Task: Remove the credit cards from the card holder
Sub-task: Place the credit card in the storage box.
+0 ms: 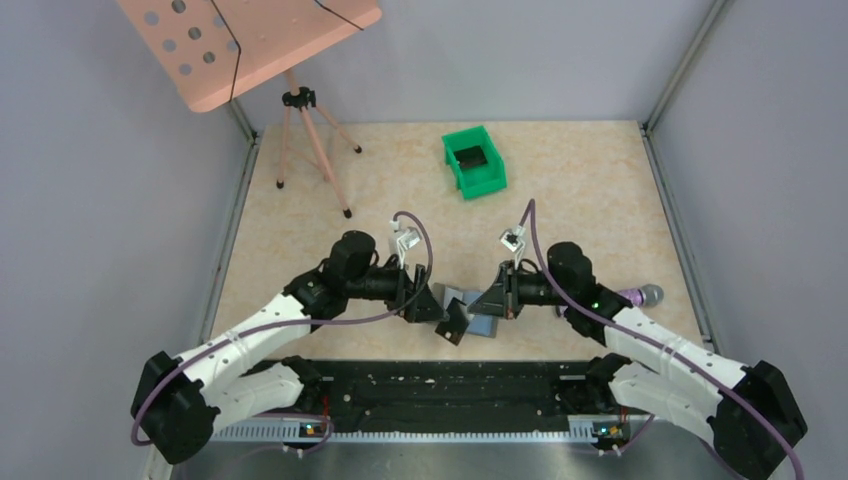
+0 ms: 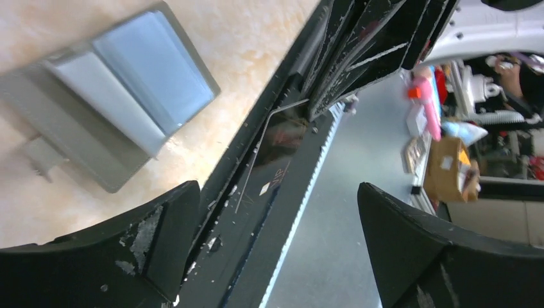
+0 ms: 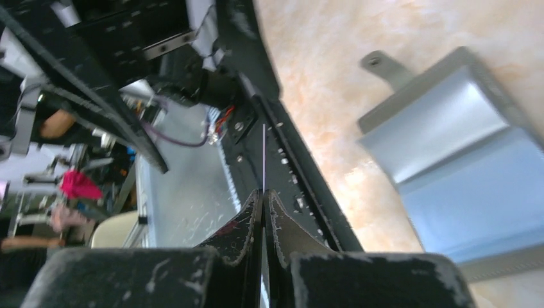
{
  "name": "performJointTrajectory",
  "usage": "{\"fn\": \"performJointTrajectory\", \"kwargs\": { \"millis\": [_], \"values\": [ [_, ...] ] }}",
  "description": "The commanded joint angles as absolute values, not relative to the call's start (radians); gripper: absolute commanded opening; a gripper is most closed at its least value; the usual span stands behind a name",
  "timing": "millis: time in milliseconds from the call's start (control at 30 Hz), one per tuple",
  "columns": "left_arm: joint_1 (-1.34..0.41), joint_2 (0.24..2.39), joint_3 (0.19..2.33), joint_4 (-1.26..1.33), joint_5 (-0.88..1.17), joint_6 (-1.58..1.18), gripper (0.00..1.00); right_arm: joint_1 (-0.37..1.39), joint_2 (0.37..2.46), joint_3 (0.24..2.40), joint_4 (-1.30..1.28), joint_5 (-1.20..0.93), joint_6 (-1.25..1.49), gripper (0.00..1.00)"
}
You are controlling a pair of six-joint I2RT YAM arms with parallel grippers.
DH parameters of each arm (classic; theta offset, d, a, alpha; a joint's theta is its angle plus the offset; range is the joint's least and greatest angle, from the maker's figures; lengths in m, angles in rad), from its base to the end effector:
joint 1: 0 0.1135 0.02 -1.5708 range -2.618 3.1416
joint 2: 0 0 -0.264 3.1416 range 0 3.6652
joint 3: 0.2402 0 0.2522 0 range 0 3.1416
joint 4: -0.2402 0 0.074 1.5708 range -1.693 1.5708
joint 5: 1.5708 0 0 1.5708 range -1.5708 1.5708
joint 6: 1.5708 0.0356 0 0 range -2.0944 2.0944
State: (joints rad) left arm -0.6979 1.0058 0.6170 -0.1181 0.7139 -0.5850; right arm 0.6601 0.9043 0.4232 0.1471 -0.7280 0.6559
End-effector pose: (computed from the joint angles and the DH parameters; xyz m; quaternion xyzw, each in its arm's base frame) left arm 0.1507 -0.1569 0.2501 0.2225 0.7962 -0.5256 0.2006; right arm 0.1409 0.1393 0.2279 -0.2080 0.7610 0.5608 0.2512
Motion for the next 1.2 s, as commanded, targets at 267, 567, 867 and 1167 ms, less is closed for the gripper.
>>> {"fn": "performJointTrajectory", "kwargs": {
  "millis": [267,567,867,1167],
  "values": [
    [-0.695,0.931,0.892,-0.543,0.227,-0.376,0.99,0.416,1.030,0.788,-0.137,-0.361,0.548,0.00],
    [-0.695,0.842,0.876,-0.627,-0.199,-0.320,0.99,0.372,1.373,1.139,-0.060,0.103,0.419,0.00],
    [-0.695,0.802,0.852,-0.617,-0.211,-0.315,0.99,0.371,1.701,1.384,0.065,0.221,0.314,0.00],
    [-0.695,0.793,0.844,-0.615,-0.233,-0.319,0.99,0.372,1.973,1.557,0.096,0.226,0.288,0.00]
  ]
}}
